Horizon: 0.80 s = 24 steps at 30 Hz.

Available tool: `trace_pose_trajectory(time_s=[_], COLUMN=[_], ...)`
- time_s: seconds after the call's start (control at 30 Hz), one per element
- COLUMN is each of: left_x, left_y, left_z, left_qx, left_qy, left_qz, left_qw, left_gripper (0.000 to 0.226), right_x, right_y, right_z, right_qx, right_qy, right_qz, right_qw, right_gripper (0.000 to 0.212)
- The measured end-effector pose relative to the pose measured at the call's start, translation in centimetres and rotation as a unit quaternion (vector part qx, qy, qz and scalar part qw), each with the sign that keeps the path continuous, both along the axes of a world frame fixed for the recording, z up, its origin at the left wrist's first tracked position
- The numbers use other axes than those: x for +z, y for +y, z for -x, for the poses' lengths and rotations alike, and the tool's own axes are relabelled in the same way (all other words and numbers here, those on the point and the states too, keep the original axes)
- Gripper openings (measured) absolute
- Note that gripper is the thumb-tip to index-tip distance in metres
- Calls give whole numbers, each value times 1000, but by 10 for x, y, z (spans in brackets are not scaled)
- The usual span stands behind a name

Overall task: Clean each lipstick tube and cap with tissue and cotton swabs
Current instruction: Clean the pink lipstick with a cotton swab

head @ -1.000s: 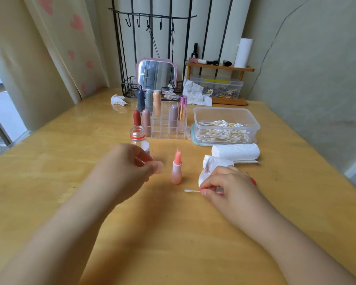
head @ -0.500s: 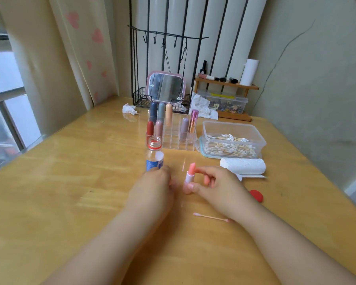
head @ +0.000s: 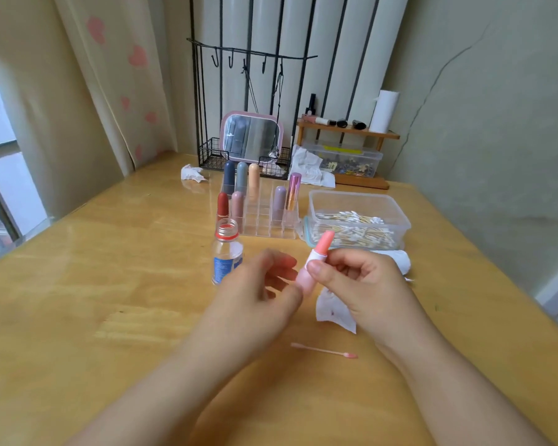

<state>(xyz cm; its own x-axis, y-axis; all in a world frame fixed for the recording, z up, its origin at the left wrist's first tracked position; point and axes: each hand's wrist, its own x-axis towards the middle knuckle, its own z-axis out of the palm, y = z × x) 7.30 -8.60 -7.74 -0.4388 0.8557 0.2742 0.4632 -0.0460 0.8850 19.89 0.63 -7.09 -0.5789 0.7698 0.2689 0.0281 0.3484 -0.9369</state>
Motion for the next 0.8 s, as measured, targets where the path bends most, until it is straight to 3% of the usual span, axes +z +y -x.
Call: trace_pose_trajectory(time_s=[0.17,0.23,0.37,0.43,0.53,0.63,0.7,0.8], left_x=[0,2,6,5,1,2,4,3], left_y=[-1,-3,-6,-6,-3,-3,-5,-4], left_z=[-3,-1,2,2,1,0,-2,-3], left_qx=[-110,-165,-286,-278,-233,-264,-298,-272], left_qy=[-156,-200,-369,-377,-323,-318,-346,-355], left_qz=[-9,-22,-11,-23,-45,-55,-43,-44], left_qw=[982,966,884,883,916,909,888,893], left_gripper=[28,21,24,28,58,24,32,53], right_x=[8,12,21,21,18,19,20,20], right_y=[-3,-4,-7,-7,-8,-10,-11,-11], right_z=[-4,-5,-10,-10,-8,-8,-8,-8], right_qx=[55,108,180,173,145,164,176,154], right_qy=[50,90,118,118,110,122,131,126], right_qz=[40,64,62,55,51,61,73,60], right_qw=[996,988,975,976,982,977,973,978], right_gripper=[17,15,18,16,15,16,14,5])
